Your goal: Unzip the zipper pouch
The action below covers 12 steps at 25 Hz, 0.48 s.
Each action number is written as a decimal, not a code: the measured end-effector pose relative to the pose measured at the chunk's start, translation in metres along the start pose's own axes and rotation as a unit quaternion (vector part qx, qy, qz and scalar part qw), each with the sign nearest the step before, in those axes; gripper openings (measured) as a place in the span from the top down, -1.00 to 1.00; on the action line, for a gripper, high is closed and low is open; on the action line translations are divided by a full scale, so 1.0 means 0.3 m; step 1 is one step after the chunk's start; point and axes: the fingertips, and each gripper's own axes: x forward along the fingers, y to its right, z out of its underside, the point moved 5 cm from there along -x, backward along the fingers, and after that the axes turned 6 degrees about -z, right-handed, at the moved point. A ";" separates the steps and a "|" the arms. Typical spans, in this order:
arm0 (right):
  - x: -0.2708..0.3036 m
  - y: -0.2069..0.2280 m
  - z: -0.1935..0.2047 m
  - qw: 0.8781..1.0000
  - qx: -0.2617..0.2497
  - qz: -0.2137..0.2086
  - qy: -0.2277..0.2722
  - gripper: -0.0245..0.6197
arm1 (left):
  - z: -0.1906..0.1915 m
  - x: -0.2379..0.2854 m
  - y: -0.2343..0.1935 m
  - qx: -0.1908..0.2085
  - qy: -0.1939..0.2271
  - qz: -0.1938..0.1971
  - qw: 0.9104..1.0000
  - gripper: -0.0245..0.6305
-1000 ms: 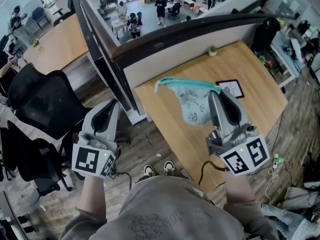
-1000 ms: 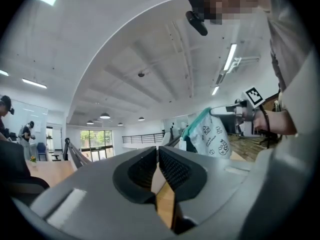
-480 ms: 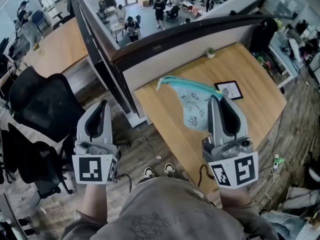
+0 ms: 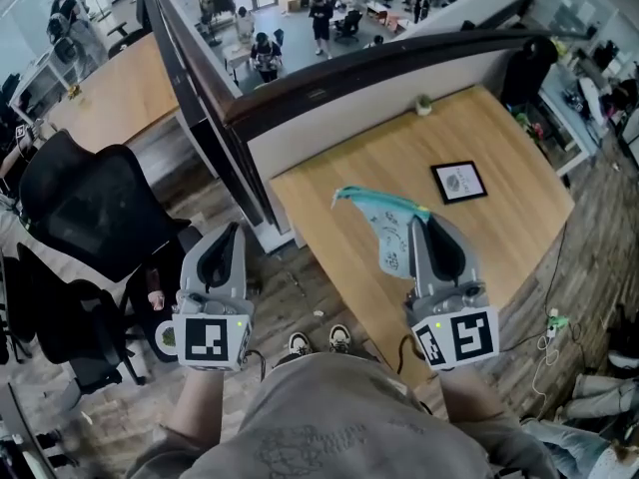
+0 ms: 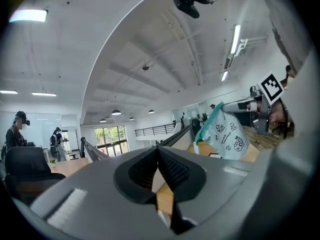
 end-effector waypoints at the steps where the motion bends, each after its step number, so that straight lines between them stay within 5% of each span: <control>1: -0.001 -0.002 0.026 1.000 0.001 -0.001 -0.009 0.80 | 0.015 -0.002 0.007 0.002 -0.007 0.001 1.000 0.93; 5: 0.001 -0.023 0.112 0.999 0.003 -0.012 -0.040 0.80 | 0.061 -0.017 0.042 0.011 -0.041 -0.003 0.999 0.93; 12: 0.012 -0.041 0.134 0.999 0.006 -0.025 -0.048 0.80 | 0.071 -0.010 0.068 0.006 -0.037 0.010 0.999 0.93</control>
